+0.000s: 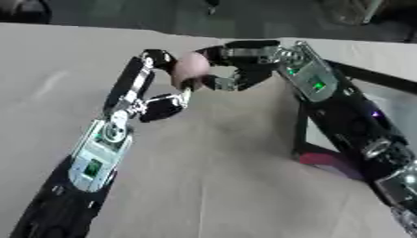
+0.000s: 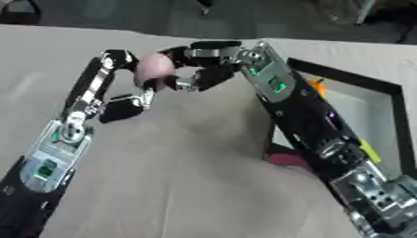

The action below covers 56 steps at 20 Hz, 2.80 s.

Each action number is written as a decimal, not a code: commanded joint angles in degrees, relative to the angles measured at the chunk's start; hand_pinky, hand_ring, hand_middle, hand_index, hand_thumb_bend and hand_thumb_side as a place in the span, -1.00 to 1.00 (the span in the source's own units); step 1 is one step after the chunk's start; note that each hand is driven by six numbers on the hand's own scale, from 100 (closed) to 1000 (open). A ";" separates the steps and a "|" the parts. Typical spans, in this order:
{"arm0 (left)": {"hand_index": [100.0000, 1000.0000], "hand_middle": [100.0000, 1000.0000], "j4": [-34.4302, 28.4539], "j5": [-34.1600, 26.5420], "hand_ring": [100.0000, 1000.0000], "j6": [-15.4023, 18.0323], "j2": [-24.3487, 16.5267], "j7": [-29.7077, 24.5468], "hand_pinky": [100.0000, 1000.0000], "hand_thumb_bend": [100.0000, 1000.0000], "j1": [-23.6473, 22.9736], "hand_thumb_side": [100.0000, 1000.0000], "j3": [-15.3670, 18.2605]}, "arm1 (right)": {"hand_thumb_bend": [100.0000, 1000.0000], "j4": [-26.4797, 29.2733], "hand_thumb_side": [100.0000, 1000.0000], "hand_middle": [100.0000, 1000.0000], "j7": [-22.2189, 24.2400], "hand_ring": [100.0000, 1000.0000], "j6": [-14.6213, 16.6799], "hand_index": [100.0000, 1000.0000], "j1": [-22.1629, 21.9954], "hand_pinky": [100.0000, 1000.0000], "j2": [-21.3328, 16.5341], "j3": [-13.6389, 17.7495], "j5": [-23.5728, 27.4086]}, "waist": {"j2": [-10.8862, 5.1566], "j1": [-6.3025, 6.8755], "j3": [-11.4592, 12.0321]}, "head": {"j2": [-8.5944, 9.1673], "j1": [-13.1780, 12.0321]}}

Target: Pick up the objects with one hand, pass them to the other hand, and then place them into the box on the other side of the table.

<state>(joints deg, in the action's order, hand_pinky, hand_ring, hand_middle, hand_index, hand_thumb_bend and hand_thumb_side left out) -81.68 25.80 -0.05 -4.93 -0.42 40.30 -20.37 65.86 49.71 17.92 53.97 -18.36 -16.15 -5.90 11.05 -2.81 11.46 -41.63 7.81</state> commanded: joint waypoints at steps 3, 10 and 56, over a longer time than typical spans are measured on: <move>-0.10 -0.14 -0.58 -0.94 0.07 0.75 0.37 -0.17 0.54 -1.00 1.23 -1.00 -0.22 | -1.00 0.95 -0.07 0.44 2.26 1.00 -0.59 0.49 1.08 1.00 -0.14 0.54 2.62 | -1.35 -0.40 -0.08 | 0.63 0.31; -0.09 -0.14 -0.35 -1.26 0.07 0.73 0.52 -0.47 0.55 -1.00 1.03 -1.00 -0.29 | -1.00 2.04 -0.16 0.18 2.26 1.00 -4.66 0.26 0.97 0.95 -0.15 0.80 6.11 | -1.29 -0.40 -0.11 | 0.74 0.49; 0.46 0.16 -0.39 1.20 0.36 -1.53 -5.51 1.85 0.70 0.71 -1.89 0.21 2.20 | -1.00 13.52 -0.68 -0.04 -11.47 1.00 -11.34 0.09 -10.92 0.89 -17.59 11.32 14.78 | -1.96 0.69 -3.60 | -0.75 0.40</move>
<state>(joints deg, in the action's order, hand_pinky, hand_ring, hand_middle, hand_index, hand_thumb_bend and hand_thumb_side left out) -80.75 27.03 -1.30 -9.30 1.33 37.74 -18.83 77.57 39.26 6.42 42.39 -32.62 -6.21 8.08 11.05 -2.78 7.94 -42.24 8.09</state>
